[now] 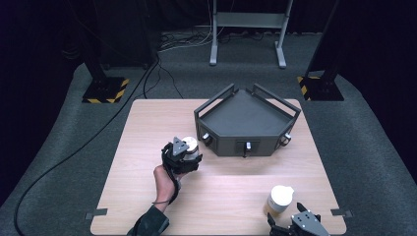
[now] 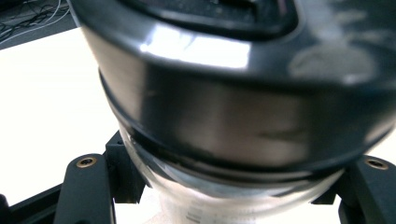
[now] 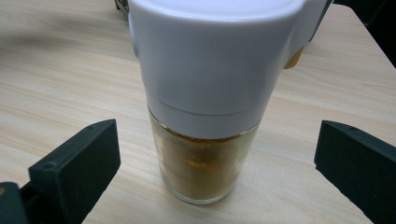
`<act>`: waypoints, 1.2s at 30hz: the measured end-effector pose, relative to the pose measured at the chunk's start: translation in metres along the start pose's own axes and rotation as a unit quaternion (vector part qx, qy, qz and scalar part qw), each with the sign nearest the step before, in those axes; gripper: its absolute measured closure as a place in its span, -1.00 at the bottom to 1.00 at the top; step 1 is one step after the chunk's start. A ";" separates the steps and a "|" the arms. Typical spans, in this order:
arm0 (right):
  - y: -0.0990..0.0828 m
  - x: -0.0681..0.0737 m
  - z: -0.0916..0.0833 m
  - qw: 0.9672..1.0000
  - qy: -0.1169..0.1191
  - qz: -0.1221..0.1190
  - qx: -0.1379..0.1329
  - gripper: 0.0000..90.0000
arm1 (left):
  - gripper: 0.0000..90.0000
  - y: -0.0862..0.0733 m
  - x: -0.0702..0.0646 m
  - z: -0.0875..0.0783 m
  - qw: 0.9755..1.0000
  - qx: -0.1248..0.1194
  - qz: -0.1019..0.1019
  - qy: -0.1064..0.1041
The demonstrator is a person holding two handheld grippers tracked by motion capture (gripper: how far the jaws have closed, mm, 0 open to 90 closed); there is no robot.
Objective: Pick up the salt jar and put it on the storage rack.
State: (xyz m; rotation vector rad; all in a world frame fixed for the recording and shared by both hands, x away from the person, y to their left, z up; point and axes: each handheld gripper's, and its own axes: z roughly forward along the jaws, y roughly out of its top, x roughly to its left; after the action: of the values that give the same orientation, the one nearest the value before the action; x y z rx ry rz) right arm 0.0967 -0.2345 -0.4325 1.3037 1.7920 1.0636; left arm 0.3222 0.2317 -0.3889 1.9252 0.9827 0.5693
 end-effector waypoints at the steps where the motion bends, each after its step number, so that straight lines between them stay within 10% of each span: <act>1: 0.000 0.000 0.000 1.000 0.001 0.000 0.000 -1.00 | -0.29 0.001 0.000 0.000 1.000 0.000 0.000 -0.001; 36: 0.002 -0.001 0.000 1.000 0.001 -0.002 0.002 -1.00 | -0.29 0.024 0.000 0.013 1.000 0.001 0.002 -0.024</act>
State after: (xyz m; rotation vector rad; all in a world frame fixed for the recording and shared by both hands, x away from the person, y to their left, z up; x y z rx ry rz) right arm 0.0978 -0.2348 -0.4310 1.3020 1.7985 1.0601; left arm 0.3410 0.2182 -0.3746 1.9347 0.9507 0.5225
